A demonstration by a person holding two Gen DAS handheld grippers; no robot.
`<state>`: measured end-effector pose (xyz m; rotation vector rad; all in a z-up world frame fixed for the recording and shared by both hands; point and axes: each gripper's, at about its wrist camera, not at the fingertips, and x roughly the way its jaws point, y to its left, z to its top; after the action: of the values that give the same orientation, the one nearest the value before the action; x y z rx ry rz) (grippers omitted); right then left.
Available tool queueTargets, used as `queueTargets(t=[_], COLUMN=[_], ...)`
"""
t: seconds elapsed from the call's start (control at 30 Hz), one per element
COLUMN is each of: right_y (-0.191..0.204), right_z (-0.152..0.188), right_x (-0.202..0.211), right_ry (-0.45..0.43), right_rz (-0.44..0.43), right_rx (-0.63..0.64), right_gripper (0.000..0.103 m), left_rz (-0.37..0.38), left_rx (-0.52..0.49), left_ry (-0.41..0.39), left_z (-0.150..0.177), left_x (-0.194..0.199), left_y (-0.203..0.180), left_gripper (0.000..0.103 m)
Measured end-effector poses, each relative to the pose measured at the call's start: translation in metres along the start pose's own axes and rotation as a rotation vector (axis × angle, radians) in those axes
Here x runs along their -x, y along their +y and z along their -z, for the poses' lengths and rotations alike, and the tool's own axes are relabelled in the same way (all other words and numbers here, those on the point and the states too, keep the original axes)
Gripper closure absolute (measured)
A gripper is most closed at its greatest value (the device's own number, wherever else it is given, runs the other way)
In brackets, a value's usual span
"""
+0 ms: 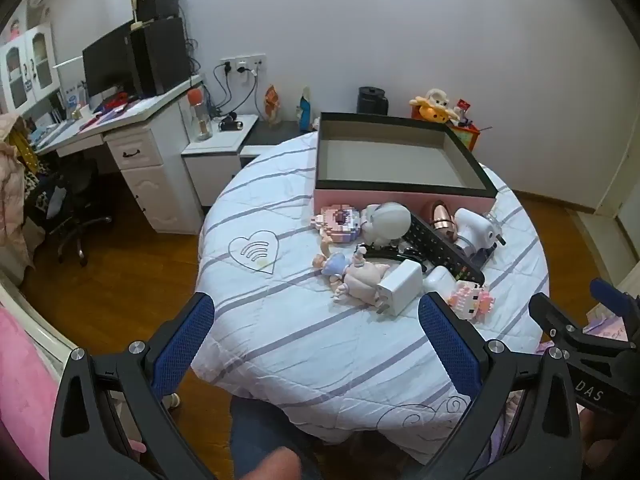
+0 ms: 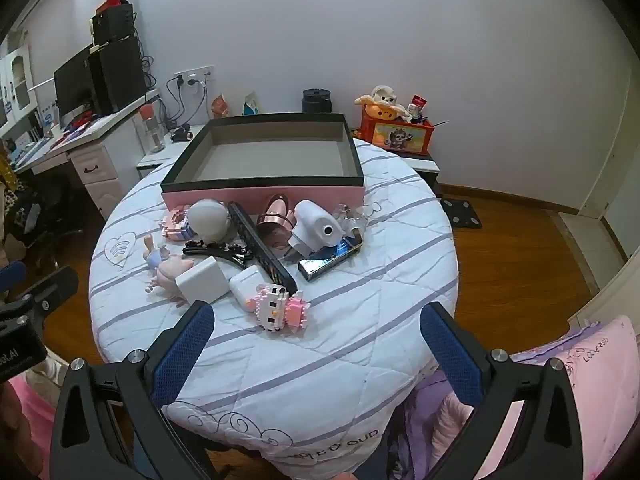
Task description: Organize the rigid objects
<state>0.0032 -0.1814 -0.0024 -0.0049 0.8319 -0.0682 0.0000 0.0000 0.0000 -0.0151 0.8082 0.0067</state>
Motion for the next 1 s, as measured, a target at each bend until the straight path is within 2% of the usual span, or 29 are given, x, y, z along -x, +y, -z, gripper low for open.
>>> queueTargets(t=[0.13,0.23,0.3,0.37,0.43,0.6,0.77,1.0], right_y=[0.002,0.004,0.004,0.009,0.007,0.011,0.007,0.012], right_z=[-0.001,-0.001,-0.002,-0.004,-0.004,-0.006,-0.007,-0.006], right_x=[0.000,-0.001,-0.002,0.000,0.001,-0.001,0.001,0.006], right_ry=[-0.003,0.001,0.003,0.004,0.005,0.002,-0.013,-0.020], right_rz=[-0.002,0.000,-0.003,-0.003,-0.004,-0.002,-0.031,-0.047], right_rx=[0.001,0.005,0.002,0.002,0.001,0.001,-0.004,0.002], right_gripper=[0.000,0.000,0.000,0.000,0.000,0.000,0.000,0.000], left_rz=[-0.015,0.035,-0.011,-0.015,-0.051,-0.006,-0.043,-0.047], left_rx=[-0.010,0.029,0.016,0.021,0.015,0.041,0.052,0.069], left_ry=[0.003,0.022,0.025,0.017,-0.001,0.020,0.025,-0.008], left_z=[0.001,0.001,0.002,0.003,0.004,0.004,0.005,0.004], left_x=[-0.001,-0.004,-0.004,-0.004,-0.003,-0.009,-0.009,-0.001], left_y=[-0.001,0.023,0.010,0.010,0.004,0.009,0.010,0.011], left_gripper=[0.000,0.000,0.000,0.000,0.000,0.000,0.000,0.000])
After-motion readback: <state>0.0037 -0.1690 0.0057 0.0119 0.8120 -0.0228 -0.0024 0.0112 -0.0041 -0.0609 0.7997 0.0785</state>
